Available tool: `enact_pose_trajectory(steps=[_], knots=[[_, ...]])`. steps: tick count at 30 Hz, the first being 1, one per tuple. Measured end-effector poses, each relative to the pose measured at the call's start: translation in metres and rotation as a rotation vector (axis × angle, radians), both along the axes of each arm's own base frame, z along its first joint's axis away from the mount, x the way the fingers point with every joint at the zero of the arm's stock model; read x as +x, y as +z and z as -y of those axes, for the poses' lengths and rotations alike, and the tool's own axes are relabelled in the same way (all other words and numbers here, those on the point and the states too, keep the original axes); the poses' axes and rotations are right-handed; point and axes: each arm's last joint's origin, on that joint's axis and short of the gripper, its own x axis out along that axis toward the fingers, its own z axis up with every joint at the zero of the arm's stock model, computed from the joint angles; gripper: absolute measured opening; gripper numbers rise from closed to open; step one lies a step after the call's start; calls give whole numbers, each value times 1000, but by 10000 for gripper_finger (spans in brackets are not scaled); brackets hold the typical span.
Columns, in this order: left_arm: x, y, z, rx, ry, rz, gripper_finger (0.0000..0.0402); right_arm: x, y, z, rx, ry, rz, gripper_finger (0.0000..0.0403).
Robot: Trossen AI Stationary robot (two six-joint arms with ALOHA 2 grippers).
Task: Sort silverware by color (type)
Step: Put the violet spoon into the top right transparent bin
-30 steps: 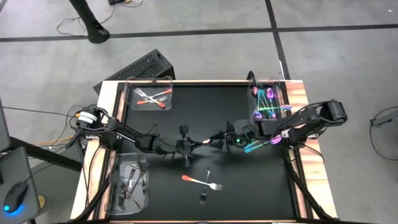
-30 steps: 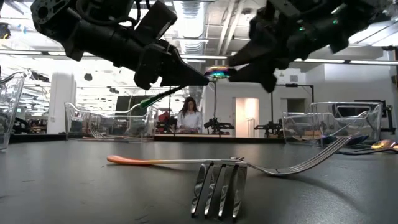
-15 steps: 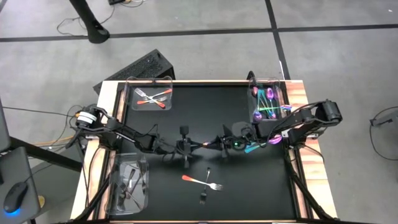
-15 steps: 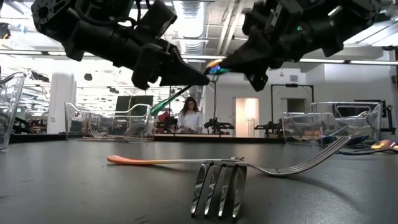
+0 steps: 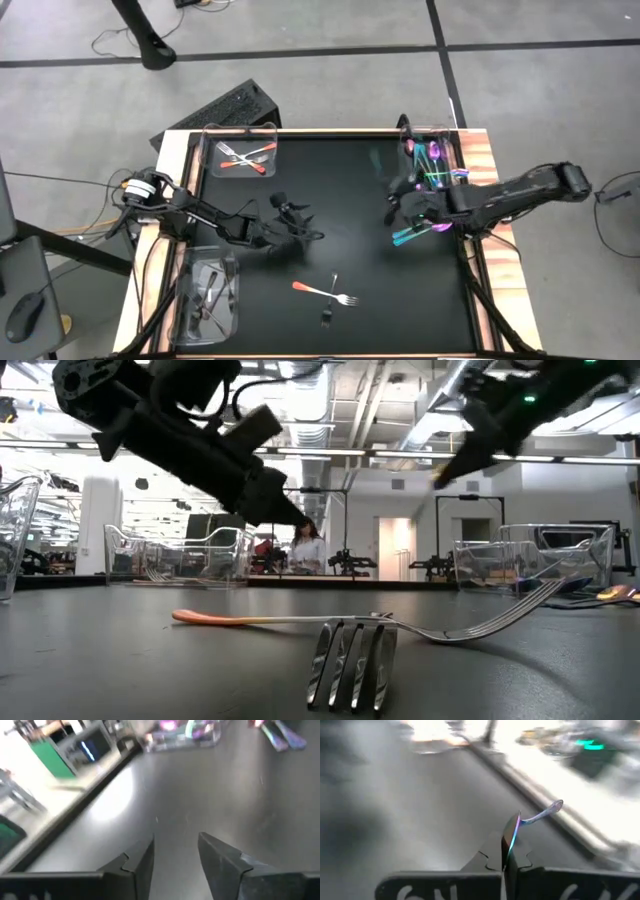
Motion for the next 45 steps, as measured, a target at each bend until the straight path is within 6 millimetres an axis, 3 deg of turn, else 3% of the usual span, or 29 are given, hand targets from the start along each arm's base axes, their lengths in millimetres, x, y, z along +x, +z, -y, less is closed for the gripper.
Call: enact_pose_trajectory(steps=[6, 11, 15, 24, 29, 34, 45], knots=[[-5, -9, -9, -68, 38, -66, 155, -46, 9, 6, -33, -175, -28, 7], [-4, -9, -11, -70, 45, -66, 155, -69, 4, 17, -9, -334, -52, 9], [-4, -9, -11, -79, 49, -59, 155, -76, -1, 24, 84, -438, -41, 42], [-3, -7, -11, -70, 56, -32, 155, -80, -4, 41, 207, -518, -88, 180], [-3, -8, -11, -109, 51, -26, 155, -93, -6, 52, 246, -691, -74, 240], [-3, -8, -11, -110, 51, -25, 155, -107, -8, 64, 320, -926, -9, 249], [-4, -10, -10, -107, 51, -46, 155, -126, -13, 81, 394, -1214, -10, 249]])
